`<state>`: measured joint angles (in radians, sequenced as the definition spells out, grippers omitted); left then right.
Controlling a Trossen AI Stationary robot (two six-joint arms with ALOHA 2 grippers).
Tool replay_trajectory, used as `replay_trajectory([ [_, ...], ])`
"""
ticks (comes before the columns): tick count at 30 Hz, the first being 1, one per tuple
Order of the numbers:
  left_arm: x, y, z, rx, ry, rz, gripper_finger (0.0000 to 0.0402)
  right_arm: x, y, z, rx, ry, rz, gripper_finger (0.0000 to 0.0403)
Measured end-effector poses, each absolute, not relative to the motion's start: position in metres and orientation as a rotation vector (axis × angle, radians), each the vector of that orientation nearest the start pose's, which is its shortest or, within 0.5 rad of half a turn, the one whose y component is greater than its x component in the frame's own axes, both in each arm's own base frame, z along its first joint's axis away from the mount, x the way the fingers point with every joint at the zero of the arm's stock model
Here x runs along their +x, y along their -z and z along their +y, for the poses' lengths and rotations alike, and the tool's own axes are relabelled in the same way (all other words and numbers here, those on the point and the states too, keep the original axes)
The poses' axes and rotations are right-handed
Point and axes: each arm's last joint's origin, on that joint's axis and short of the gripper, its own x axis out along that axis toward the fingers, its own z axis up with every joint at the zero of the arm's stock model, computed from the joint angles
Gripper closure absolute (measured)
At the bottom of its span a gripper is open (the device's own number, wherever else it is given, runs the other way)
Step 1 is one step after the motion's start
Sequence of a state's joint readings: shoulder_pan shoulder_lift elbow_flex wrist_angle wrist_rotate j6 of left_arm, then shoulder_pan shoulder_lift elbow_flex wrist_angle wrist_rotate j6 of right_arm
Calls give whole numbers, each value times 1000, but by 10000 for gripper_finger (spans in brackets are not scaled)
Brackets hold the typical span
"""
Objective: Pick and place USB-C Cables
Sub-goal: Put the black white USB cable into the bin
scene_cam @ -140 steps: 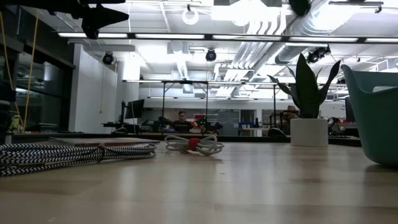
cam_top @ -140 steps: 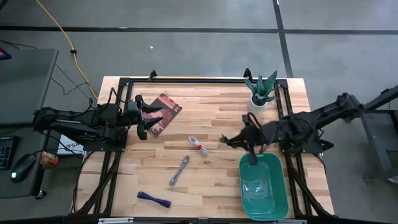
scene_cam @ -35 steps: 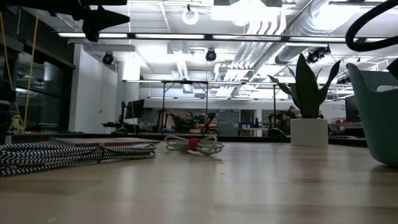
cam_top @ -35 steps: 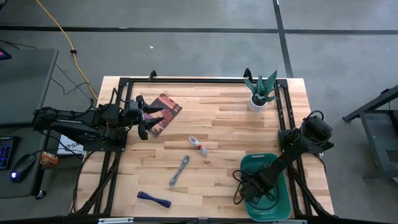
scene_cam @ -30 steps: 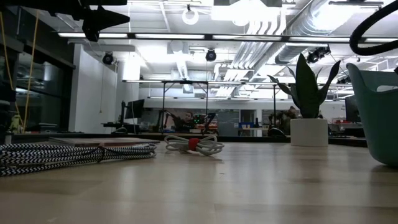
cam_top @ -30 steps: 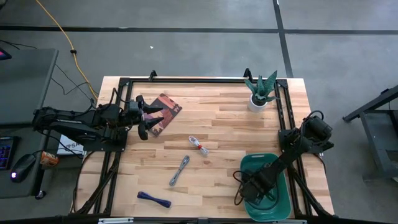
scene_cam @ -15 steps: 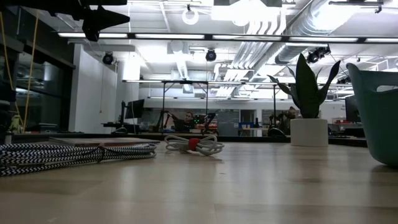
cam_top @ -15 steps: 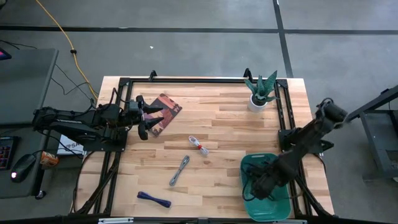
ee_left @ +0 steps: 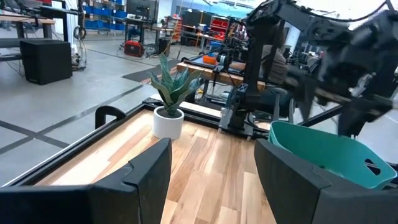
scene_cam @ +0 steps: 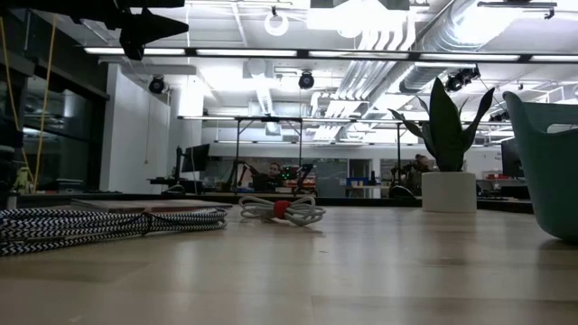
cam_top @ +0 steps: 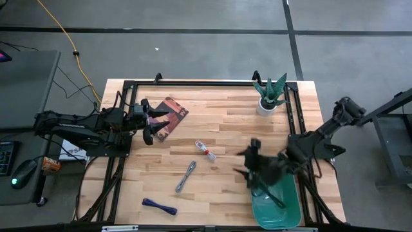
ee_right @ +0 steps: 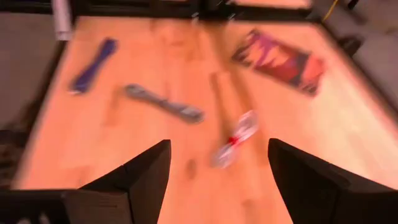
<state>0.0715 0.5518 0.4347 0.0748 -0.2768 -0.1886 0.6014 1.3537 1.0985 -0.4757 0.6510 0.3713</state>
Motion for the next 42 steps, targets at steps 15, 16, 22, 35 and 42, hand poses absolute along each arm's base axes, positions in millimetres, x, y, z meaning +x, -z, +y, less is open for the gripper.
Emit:
replay_trajectory([
  [15, 140, -266, 18, -171, -354, 39, 191, 211, -344, 78, -164, 229, 459, 144],
  [16, 140, -266, 18, -172, -353, 38, 191, 209, -340, 77, -170, 225, 446, 144],
  [22, 140, -266, 18, -175, -354, 38, 191, 192, -295, 63, -163, 240, 342, 144],
  [35, 140, -267, 18, -173, -352, 29, 191, 172, -254, 33, -37, 180, -14, 144],
  [42, 140, -267, 18, -147, -352, 33, 191, 174, -253, 32, -40, 187, -12, 144],
])
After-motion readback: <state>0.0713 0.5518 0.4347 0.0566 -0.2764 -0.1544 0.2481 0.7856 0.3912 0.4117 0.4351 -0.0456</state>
